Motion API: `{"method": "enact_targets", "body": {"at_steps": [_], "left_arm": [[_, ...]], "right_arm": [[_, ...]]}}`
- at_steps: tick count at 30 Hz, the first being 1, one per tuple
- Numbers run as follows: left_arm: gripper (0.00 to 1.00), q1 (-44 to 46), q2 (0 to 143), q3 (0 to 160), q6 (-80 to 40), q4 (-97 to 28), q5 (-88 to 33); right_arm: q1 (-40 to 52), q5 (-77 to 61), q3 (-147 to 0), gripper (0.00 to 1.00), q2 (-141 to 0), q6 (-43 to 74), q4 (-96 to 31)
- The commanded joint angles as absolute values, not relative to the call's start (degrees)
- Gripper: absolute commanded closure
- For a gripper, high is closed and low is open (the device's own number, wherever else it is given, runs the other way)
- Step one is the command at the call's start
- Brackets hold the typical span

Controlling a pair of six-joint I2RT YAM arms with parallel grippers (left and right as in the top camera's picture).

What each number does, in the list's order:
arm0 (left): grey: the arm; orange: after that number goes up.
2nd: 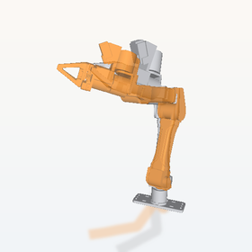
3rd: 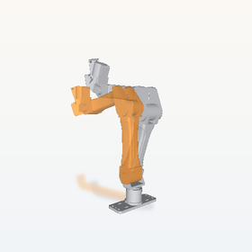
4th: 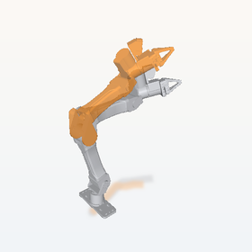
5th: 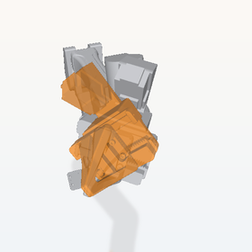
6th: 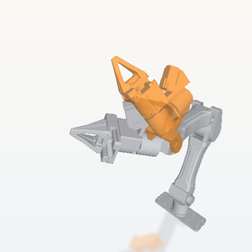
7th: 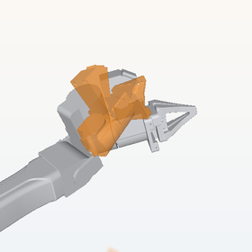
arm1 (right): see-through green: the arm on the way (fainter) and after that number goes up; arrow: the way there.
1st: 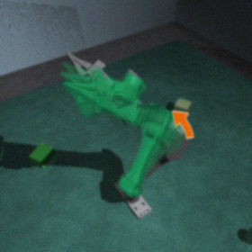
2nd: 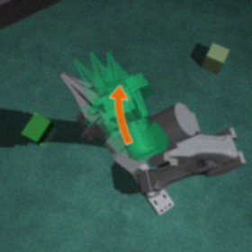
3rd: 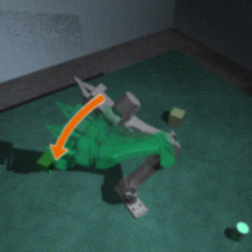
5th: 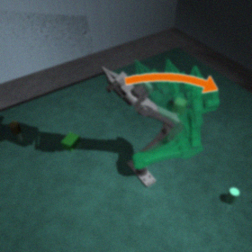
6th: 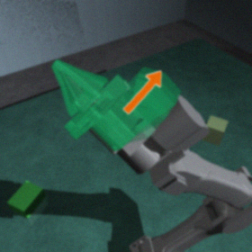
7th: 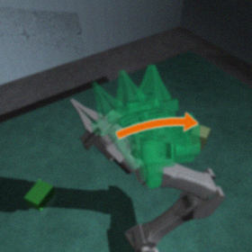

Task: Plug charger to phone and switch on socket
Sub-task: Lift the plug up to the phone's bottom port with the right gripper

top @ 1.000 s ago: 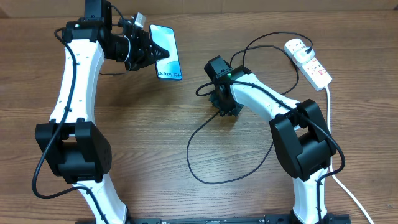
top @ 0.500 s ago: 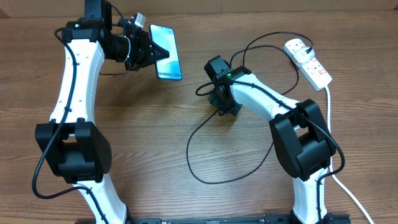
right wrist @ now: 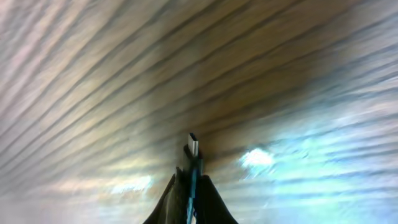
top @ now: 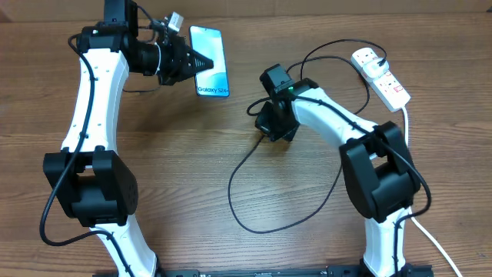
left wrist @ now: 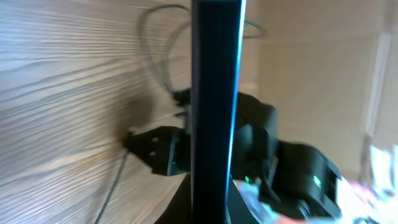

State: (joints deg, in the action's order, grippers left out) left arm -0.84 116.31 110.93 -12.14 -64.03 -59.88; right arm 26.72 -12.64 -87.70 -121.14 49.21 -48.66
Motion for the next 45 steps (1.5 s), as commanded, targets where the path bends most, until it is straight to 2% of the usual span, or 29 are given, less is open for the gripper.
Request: {"method": "enact_targets", "body": {"at_steps": [1, 3, 6, 8, 12, 13, 26, 31, 45], "left_arm": [[0.96, -0.7, 116.0, 111.4, -6.2, -62.7, -76.9], [0.96, -0.7, 116.0, 111.4, -6.4, -60.6, -82.1], [0.96, -0.7, 116.0, 111.4, -9.0, -57.0, -89.4], [0.96, -0.7, 116.0, 111.4, -11.0, -56.0, -90.6], [0.96, -0.7, 116.0, 111.4, -15.5, -55.2, -90.6], [0.96, -0.7, 116.0, 111.4, -15.5, -55.2, -90.6], [0.96, -0.7, 116.0, 111.4, -17.0, -55.4, -90.5], [0.96, -0.7, 116.0, 111.4, -17.0, -55.4, -90.5], [0.96, -0.8, 116.0, 111.4, -17.6, -55.4, -85.4]], "right_arm": [[25.3, -30.0, -89.1, 0.96, -112.2, 38.0, -48.5], [25.2, -39.6, -89.1, 0.96, -108.1, 32.3, -49.5], [25.4, -46.8, -89.1, 0.96, -103.7, 25.7, -53.3], [25.4, -50.0, -89.1, 0.96, -102.6, 22.5, -54.6], [25.7, -66.2, -89.1, 0.96, -101.2, 6.2, -58.1], [25.9, -66.5, -89.1, 0.96, -101.2, 5.5, -58.6], [26.1, -71.3, -89.1, 0.96, -101.2, 6.4, -48.7], [25.0, -71.0, -89.1, 0.96, -101.2, 14.0, -41.0], [24.9, -71.1, -89.1, 0.96, -101.2, 21.2, -33.6]]}}
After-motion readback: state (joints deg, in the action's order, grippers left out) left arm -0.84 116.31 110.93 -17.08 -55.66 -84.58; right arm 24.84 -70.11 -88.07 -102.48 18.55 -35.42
